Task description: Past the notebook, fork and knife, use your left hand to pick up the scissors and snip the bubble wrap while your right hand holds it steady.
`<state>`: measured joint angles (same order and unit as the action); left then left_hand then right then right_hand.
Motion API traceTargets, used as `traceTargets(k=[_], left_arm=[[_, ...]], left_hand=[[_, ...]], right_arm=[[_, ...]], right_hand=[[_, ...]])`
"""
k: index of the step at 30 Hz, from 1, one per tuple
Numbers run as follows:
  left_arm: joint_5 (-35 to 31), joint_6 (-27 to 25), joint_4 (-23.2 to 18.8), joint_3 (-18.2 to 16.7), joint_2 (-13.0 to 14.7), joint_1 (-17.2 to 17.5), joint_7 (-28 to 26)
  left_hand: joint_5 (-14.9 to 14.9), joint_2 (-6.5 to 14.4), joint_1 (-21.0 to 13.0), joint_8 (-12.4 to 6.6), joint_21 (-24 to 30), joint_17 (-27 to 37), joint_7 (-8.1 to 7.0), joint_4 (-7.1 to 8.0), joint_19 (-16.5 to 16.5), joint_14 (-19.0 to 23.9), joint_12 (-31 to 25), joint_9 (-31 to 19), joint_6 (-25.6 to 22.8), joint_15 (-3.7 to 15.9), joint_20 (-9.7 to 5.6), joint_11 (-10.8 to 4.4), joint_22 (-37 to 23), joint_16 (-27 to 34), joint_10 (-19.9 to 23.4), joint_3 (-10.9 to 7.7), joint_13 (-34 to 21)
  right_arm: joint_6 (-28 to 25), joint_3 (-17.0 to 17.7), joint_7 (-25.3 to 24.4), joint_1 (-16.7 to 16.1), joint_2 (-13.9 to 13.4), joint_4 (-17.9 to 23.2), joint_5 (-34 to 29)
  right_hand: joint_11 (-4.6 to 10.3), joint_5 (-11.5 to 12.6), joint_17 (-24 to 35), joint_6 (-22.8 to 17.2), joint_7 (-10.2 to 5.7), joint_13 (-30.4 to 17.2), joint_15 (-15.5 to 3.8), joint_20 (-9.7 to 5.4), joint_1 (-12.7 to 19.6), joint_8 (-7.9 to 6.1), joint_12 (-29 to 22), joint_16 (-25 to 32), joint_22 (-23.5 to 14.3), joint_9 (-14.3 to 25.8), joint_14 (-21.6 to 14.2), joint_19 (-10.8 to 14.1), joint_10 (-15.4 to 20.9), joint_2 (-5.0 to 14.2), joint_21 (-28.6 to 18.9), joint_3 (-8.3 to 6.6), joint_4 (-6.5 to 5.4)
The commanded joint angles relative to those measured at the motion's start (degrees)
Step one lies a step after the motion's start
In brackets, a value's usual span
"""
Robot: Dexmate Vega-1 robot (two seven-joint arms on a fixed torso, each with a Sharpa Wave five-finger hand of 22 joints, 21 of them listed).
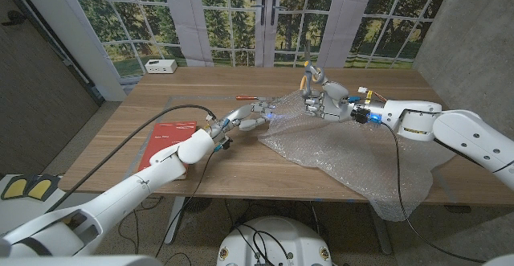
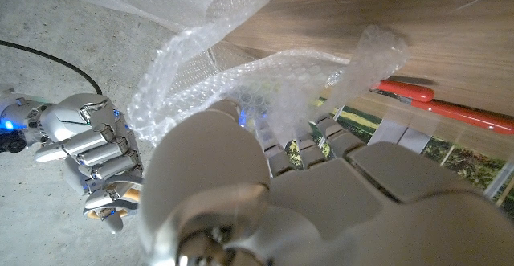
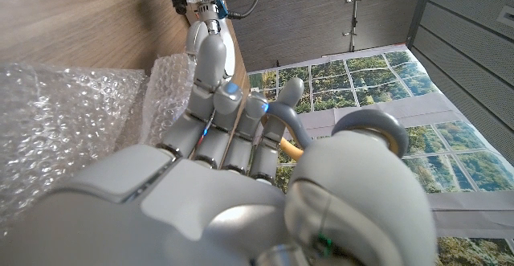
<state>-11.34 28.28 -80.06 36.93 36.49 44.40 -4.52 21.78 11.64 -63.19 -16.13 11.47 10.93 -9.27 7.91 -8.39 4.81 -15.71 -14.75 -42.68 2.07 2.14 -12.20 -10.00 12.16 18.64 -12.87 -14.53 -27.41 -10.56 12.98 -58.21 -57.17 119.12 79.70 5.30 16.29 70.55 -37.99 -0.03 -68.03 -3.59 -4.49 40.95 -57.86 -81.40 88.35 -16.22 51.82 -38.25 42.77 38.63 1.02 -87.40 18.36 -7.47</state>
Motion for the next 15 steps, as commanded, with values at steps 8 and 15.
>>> traceTargets(k=[8,15], left_arm=[[-2.09,0.50,2.12,1.33,-4.54,-1.62,-4.82],[-2.22,0.29,2.55,1.98,-6.18,-2.21,-5.96]], left_hand=[[-1.46,-0.24,0.00,-0.80,0.68,-0.06,1.29,-0.34,-1.10,1.37,-0.78,-1.16,-0.45,5.10,0.43,-0.07,-0.27,0.31,1.43,-1.92,-0.46],[-2.56,-0.42,0.14,-1.54,0.65,-0.09,1.78,-0.46,-1.23,1.84,-0.80,-2.03,-1.40,5.00,0.63,-0.01,-0.29,0.22,1.85,-2.88,-0.64]], right_arm=[[1.11,1.46,0.28,-2.36,-1.01,1.55,0.09],[1.86,2.12,0.57,-3.56,-1.18,1.93,0.04]], right_hand=[[0.16,-0.09,0.03,-0.16,0.20,0.24,-8.37,-1.63,0.05,-0.34,-0.12,-0.21,0.16,0.24,0.05,-0.15,0.13,0.39,-0.43,0.01,-0.13],[0.14,-0.11,0.02,-0.29,0.34,0.13,-8.38,-1.66,0.11,-0.42,-0.13,-0.25,0.40,0.15,0.04,-0.12,0.20,0.48,-0.43,-0.01,-0.11]])
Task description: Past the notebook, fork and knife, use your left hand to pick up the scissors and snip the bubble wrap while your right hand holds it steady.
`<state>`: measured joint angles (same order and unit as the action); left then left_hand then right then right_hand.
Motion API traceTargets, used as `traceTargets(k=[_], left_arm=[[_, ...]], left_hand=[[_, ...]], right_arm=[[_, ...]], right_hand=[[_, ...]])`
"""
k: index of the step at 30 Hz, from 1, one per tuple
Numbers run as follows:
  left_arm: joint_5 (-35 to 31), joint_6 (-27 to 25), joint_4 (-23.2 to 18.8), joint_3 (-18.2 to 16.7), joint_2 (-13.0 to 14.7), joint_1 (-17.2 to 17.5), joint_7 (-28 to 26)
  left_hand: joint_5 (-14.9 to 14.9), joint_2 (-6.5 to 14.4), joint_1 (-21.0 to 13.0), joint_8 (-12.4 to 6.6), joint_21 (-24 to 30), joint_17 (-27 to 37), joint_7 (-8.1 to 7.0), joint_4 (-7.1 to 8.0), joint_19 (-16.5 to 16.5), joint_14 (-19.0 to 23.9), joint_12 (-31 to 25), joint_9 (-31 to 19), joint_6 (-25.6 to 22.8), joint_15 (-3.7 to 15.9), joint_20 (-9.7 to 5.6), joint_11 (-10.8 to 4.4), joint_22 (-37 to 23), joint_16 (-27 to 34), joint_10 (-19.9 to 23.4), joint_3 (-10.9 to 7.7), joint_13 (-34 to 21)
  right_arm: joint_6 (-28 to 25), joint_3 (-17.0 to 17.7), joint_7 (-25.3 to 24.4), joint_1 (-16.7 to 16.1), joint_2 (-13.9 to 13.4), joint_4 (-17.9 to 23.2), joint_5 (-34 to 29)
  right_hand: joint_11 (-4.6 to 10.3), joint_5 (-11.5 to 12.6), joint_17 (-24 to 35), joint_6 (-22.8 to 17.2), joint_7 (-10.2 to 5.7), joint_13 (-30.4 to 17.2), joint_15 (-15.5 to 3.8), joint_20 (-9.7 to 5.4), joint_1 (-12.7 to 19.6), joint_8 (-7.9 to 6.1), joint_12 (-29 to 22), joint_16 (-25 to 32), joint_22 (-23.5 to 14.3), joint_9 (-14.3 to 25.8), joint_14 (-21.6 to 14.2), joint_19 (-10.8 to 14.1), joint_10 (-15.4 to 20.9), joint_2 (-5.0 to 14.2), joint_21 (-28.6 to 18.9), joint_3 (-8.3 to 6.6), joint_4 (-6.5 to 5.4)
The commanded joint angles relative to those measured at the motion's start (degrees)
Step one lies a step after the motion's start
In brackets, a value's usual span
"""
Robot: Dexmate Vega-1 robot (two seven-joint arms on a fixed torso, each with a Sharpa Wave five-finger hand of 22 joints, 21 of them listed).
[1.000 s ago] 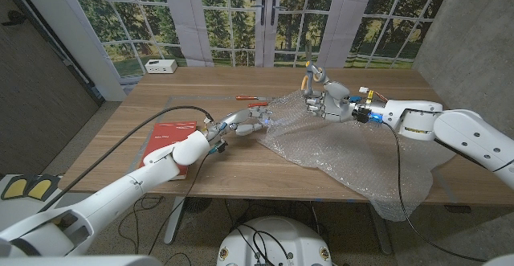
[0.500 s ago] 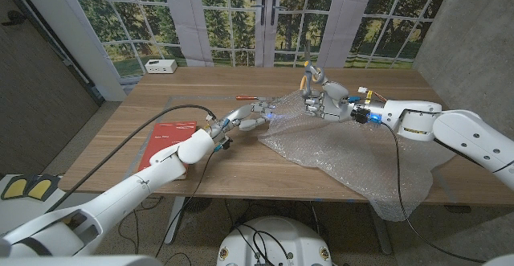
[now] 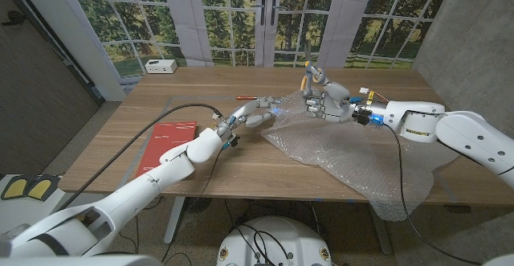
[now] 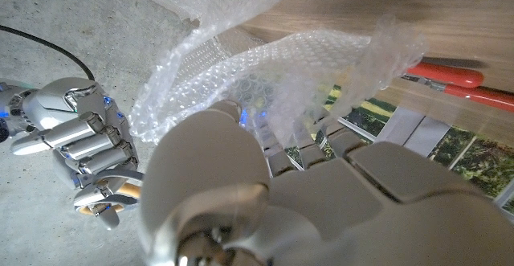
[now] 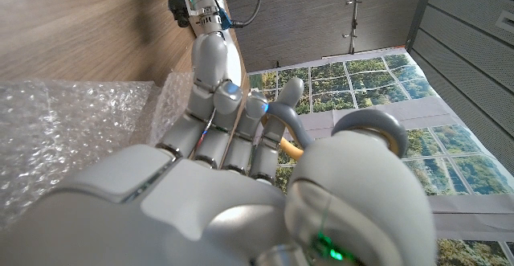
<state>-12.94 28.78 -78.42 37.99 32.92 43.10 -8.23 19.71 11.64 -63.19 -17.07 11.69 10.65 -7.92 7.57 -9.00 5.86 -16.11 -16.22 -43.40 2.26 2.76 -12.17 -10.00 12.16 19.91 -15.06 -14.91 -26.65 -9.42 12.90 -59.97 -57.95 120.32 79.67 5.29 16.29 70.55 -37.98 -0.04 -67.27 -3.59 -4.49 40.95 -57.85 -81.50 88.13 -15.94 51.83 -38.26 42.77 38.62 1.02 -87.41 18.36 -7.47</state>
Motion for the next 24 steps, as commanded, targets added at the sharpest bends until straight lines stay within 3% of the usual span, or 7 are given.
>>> traceTargets(k=[1,8,18,24], left_arm=[[-0.75,-0.30,0.95,1.06,-2.76,-1.04,-2.29],[-1.14,1.43,4.06,2.86,-4.08,-3.29,-1.13],[-2.02,3.57,9.38,4.76,-8.56,-6.37,-3.72],[-1.97,3.86,10.38,5.41,-9.12,-7.15,-3.76]], left_hand=[[-0.73,-0.43,0.17,-0.71,0.45,0.18,0.69,-0.15,-0.73,0.95,-0.39,-0.76,-0.75,4.87,0.08,-0.03,-0.30,0.23,0.64,-0.90,-0.30],[-1.88,-0.82,0.21,-1.23,0.47,0.00,0.40,-0.55,-1.06,1.58,-0.78,-1.57,-1.29,5.25,0.28,-0.11,-0.30,0.10,2.19,-1.75,-0.41],[-2.65,-0.91,0.37,-1.39,0.47,-0.08,0.34,-0.71,-1.23,2.17,-0.87,-2.08,-1.30,5.17,0.21,-0.11,-0.30,0.08,2.86,-2.23,-0.47],[-3.21,-0.93,0.48,-1.51,0.52,-0.10,0.44,-0.83,-1.50,2.62,-0.84,-2.46,-1.31,5.24,0.32,-0.11,-0.30,0.08,3.13,-2.62,-0.51]], right_arm=[[1.28,1.07,0.80,-1.95,-0.39,0.76,0.00],[1.88,2.20,1.01,-3.05,-0.78,1.22,0.06],[2.16,2.84,1.38,-3.86,-0.84,1.27,0.16],[2.42,3.32,1.36,-4.45,-0.81,1.40,0.23]], right_hand=[[0.21,-0.11,0.02,-0.21,0.33,-0.52,-8.38,-1.64,0.11,-0.50,0.05,-0.04,0.10,0.32,0.03,-0.11,0.20,0.49,-0.46,0.00,-0.11],[0.16,-0.16,0.03,-0.33,0.29,-0.29,-8.39,-1.66,0.06,-0.43,0.17,-0.01,0.29,-0.03,-0.17,0.04,0.54,0.42,-0.49,0.06,-0.11],[0.18,-0.17,0.02,-0.55,0.45,0.29,-8.38,-1.67,0.13,-0.13,0.64,-0.03,0.41,-0.79,-0.32,0.03,0.76,0.58,-0.56,-0.01,-0.10],[0.32,-0.19,0.02,-0.60,0.42,0.70,-8.37,-1.72,0.27,-0.25,1.02,-0.08,0.51,-0.74,-0.32,0.01,0.86,0.72,-0.58,-0.07,-0.05]])
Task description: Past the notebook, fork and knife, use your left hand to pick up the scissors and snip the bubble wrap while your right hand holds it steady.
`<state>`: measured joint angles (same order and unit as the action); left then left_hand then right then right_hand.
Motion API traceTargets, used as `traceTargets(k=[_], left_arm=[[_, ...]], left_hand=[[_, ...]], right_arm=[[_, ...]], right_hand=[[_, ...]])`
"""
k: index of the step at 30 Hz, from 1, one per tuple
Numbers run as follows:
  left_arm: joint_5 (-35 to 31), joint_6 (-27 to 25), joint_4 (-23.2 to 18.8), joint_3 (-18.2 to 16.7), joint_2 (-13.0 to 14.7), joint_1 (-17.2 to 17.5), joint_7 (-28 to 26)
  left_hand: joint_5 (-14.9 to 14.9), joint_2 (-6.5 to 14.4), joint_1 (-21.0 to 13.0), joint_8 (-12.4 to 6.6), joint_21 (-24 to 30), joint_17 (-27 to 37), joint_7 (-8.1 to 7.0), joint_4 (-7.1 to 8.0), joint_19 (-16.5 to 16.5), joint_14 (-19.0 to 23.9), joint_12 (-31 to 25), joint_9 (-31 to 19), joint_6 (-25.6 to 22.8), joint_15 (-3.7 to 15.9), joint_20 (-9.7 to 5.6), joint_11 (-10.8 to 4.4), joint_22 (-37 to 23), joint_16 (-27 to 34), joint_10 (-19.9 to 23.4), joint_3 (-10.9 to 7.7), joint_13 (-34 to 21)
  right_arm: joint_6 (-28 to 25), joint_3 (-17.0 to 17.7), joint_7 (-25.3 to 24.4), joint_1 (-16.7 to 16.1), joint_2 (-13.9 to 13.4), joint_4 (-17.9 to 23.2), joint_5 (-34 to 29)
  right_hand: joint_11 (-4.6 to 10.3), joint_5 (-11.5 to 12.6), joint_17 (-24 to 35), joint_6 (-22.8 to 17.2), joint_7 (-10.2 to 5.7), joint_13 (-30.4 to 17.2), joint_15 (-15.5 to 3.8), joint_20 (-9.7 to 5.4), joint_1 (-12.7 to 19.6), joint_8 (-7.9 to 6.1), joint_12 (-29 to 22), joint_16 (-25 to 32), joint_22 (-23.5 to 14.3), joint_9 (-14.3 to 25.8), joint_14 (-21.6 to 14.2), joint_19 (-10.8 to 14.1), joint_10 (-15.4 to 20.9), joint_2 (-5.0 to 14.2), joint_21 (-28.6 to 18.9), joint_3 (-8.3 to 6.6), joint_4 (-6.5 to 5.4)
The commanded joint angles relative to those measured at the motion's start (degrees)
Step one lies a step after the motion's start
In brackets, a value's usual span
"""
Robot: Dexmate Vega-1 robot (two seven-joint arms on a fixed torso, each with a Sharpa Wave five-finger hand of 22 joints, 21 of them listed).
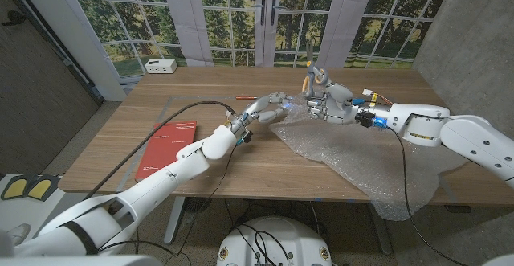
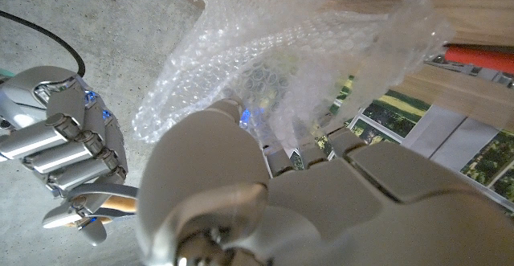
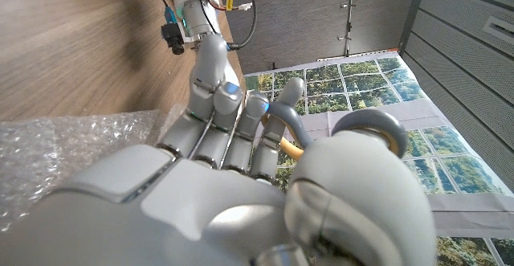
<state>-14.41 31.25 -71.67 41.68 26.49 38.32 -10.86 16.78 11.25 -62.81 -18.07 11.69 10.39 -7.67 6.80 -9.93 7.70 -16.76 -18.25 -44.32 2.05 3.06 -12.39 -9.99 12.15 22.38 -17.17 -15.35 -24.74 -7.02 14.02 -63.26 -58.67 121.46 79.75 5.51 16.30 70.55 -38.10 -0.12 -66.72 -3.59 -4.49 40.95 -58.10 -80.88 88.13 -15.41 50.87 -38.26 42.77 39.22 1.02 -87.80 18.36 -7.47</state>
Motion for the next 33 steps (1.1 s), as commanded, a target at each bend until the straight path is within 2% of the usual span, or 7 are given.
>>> traceTargets(k=[1,10,33], left_arm=[[-0.35,1.22,3.76,1.76,-2.79,-2.45,-1.07],[-0.52,2.72,8.09,3.01,-4.89,-4.71,-2.13],[-0.37,8.48,18.88,6.01,-9.22,-10.82,-3.87]], left_hand=[[-0.36,-0.56,0.13,-0.55,0.52,0.16,0.18,-0.07,-0.62,0.85,-0.19,-0.48,-0.42,5.44,0.00,0.12,-0.31,0.08,0.70,-0.56,-0.08],[-1.00,-0.62,0.33,-0.67,0.57,0.15,0.15,-0.18,-0.93,1.14,-0.10,-0.93,-0.39,5.42,0.01,0.13,-0.31,0.00,0.90,-0.97,-0.12],[-2.51,-0.71,0.82,-0.95,0.32,0.16,0.06,-0.56,-0.78,0.60,0.23,-2.06,-0.36,5.35,-0.14,0.10,-0.32,-0.67,1.18,-2.13,-0.22]], right_arm=[[0.48,1.03,0.07,-1.31,-0.08,0.33,0.26],[0.42,1.39,-0.07,-1.60,-0.16,0.47,0.22],[0.10,0.64,0.16,-1.29,0.16,0.66,0.27]], right_hand=[[0.12,-0.19,0.02,-0.47,0.49,0.16,-8.37,-1.70,0.27,-0.01,0.41,-0.09,-0.06,0.24,-0.31,0.01,0.26,0.72,-0.21,-0.07,-0.05],[-0.23,-0.22,0.00,-0.49,0.66,0.05,-8.39,-1.63,0.21,0.08,0.40,-0.09,-0.15,-0.04,-0.49,-0.02,0.51,0.65,-0.34,0.00,-0.06],[0.03,-0.30,0.01,-0.25,0.56,-0.74,-8.38,-1.67,0.16,-0.13,0.32,-0.17,0.13,0.05,-0.56,0.04,0.35,0.73,-0.30,0.04,-0.09]])
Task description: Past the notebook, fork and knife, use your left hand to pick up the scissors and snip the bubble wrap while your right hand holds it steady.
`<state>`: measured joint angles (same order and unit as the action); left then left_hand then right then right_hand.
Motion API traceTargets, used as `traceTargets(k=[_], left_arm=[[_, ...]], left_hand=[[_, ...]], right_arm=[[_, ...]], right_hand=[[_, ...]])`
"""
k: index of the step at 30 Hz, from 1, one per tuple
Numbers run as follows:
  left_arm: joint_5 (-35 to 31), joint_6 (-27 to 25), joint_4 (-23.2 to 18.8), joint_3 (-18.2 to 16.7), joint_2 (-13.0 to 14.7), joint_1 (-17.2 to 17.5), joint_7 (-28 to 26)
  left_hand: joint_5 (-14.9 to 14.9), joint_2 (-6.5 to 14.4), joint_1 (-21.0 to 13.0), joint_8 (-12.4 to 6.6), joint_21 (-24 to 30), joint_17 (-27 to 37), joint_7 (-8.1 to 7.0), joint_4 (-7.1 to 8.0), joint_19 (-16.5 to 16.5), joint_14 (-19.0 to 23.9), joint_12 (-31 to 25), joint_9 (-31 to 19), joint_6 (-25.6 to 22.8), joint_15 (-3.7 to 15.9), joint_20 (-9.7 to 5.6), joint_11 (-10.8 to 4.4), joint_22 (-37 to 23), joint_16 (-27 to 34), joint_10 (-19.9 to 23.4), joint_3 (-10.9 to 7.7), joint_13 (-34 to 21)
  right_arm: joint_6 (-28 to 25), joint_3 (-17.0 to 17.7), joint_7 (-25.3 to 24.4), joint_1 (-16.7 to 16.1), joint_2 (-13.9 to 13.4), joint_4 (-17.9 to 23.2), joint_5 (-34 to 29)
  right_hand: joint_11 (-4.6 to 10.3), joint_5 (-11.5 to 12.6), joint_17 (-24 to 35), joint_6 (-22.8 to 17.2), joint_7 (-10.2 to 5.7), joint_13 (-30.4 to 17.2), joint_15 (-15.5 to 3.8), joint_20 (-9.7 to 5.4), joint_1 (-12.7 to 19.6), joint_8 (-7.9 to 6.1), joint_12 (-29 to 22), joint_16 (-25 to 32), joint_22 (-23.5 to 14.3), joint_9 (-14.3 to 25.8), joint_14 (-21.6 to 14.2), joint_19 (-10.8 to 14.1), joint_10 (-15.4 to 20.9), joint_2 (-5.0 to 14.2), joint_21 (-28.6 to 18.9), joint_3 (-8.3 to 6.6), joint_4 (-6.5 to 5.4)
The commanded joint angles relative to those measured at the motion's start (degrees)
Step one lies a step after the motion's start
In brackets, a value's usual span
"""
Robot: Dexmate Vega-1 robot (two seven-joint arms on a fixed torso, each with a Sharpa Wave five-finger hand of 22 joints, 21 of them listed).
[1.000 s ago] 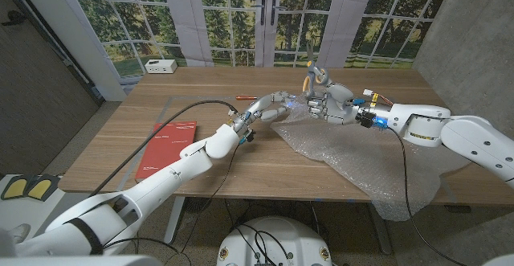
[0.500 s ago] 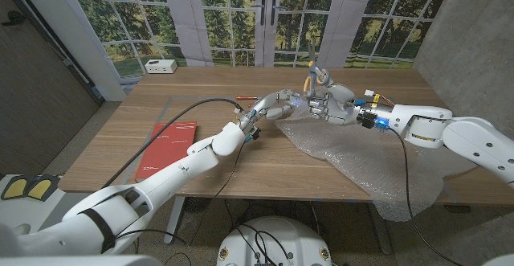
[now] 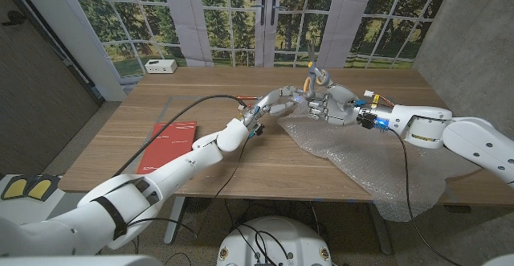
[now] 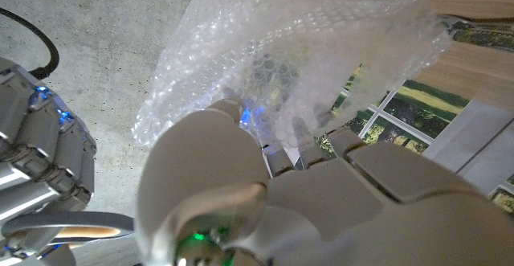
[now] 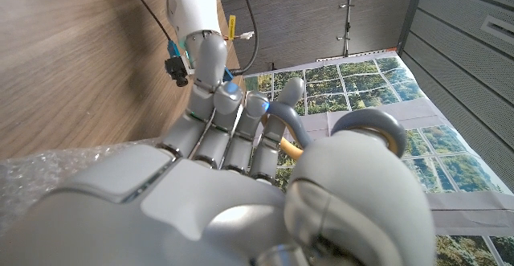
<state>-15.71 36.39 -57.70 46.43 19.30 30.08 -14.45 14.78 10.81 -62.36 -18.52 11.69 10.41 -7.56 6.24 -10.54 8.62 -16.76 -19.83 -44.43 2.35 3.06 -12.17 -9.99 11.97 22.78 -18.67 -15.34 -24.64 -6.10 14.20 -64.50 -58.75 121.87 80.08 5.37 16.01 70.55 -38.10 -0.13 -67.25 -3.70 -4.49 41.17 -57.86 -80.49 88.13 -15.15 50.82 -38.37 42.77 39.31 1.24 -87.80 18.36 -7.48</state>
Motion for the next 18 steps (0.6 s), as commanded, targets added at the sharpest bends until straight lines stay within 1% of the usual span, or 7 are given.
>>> traceTargets(k=[1,9,11,12,14,16,18], left_arm=[[1.72,3.96,5.70,1.37,-2.30,-3.01,0.66],[2.15,4.43,7.13,1.29,-3.08,-3.76,-0.15],[2.02,4.36,7.34,1.27,-3.22,-3.92,-0.64],[1.80,4.42,7.60,1.31,-3.32,-4.12,-1.01],[1.27,4.34,7.90,1.40,-3.43,-4.43,-1.83],[1.14,4.31,8.36,1.41,-3.77,-4.56,-2.69],[1.30,4.16,8.54,1.40,-4.03,-4.53,-3.13]], left_hand=[[-0.67,-0.30,0.45,-0.54,0.12,0.15,-0.04,-0.03,0.32,-0.75,0.27,-0.60,-0.31,5.02,-0.20,-0.13,-0.32,-0.67,0.82,-0.72,-0.25],[-1.11,-0.36,0.75,-0.52,0.01,0.17,-0.33,-0.07,0.56,-0.96,0.41,-0.92,-0.08,5.14,-0.21,-0.14,-0.32,-0.75,0.83,-0.99,-0.28],[-1.22,-0.37,0.84,-0.51,0.01,0.18,-0.40,-0.07,0.56,-0.81,0.45,-1.01,-0.02,5.29,-0.19,-0.14,-0.31,-0.69,0.83,-1.07,-0.28],[-1.27,-0.39,0.87,-0.52,0.02,0.17,-0.38,-0.08,0.53,-0.80,0.47,-1.05,-0.04,5.29,-0.19,-0.14,-0.31,-0.69,0.82,-1.10,-0.28],[-1.40,-0.42,0.91,-0.51,0.06,0.16,-0.32,-0.15,0.40,-0.80,0.53,-1.14,0.02,5.24,-0.22,-0.14,-0.31,-0.71,0.80,-1.20,-0.28],[-1.54,-0.48,0.90,-0.38,0.05,0.14,-0.16,-0.28,0.41,-0.92,0.60,-1.09,0.12,5.29,-0.23,-0.14,-0.31,-0.78,0.79,-1.35,-0.27],[-1.80,-0.54,0.93,0.08,0.07,0.11,-0.37,-0.49,0.35,-0.94,0.69,-0.98,0.75,5.17,-0.28,-0.13,-0.31,-0.81,0.83,-1.62,-0.25]], right_arm=[[-0.01,-0.40,-0.12,0.02,0.24,0.35,-0.20],[0.09,-0.99,-0.22,0.26,0.37,0.64,-0.60],[0.04,-1.07,-0.36,0.25,0.31,0.81,-0.63],[0.04,-1.16,-0.29,0.28,0.22,0.90,-0.79],[-0.16,-1.41,-0.13,0.45,0.09,1.02,-0.83],[-0.22,-1.78,0.19,0.67,0.05,1.07,-1.06],[-0.22,-1.89,-0.11,0.60,0.03,1.35,-1.09]], right_hand=[[0.21,-0.02,0.01,-0.23,0.60,-0.18,-8.27,-1.65,-0.08,-0.33,-0.06,-0.18,-0.21,0.04,-0.45,0.03,0.29,0.50,-0.36,0.05,-0.09],[0.08,-0.05,0.02,-0.32,0.68,0.24,-8.26,-1.63,-0.22,-0.18,0.23,-0.20,-0.22,-0.35,-0.34,0.01,0.45,0.29,-0.37,0.15,-0.11],[-0.33,-0.06,0.02,-0.52,1.04,0.46,-8.24,-1.65,-0.35,0.19,0.39,-0.21,-0.40,-1.06,-0.31,-0.09,0.52,0.22,-0.46,0.21,-0.16],[-0.20,-0.06,0.02,-0.55,1.04,0.27,-8.25,-1.63,-0.37,0.25,0.29,-0.21,-0.35,-1.17,-0.32,-0.11,0.47,0.23,-0.42,0.21,-0.17],[-0.50,-0.08,0.01,-0.72,1.57,0.82,-8.26,-1.62,-0.69,0.99,0.60,-0.20,-0.16,-2.33,-0.35,-0.13,0.80,0.06,-0.28,0.36,-0.31],[-0.42,-0.09,0.01,-0.68,1.64,0.29,-8.27,-1.55,-0.86,1.58,0.32,-0.19,-0.11,-3.14,-0.39,-0.06,0.68,0.05,-0.29,0.39,-0.39],[-1.04,-0.10,0.01,-0.21,1.89,-0.08,-8.27,-1.60,-1.16,2.36,0.11,-0.18,0.10,-3.90,-0.41,-0.03,0.55,0.08,-0.17,0.44,-0.55]])
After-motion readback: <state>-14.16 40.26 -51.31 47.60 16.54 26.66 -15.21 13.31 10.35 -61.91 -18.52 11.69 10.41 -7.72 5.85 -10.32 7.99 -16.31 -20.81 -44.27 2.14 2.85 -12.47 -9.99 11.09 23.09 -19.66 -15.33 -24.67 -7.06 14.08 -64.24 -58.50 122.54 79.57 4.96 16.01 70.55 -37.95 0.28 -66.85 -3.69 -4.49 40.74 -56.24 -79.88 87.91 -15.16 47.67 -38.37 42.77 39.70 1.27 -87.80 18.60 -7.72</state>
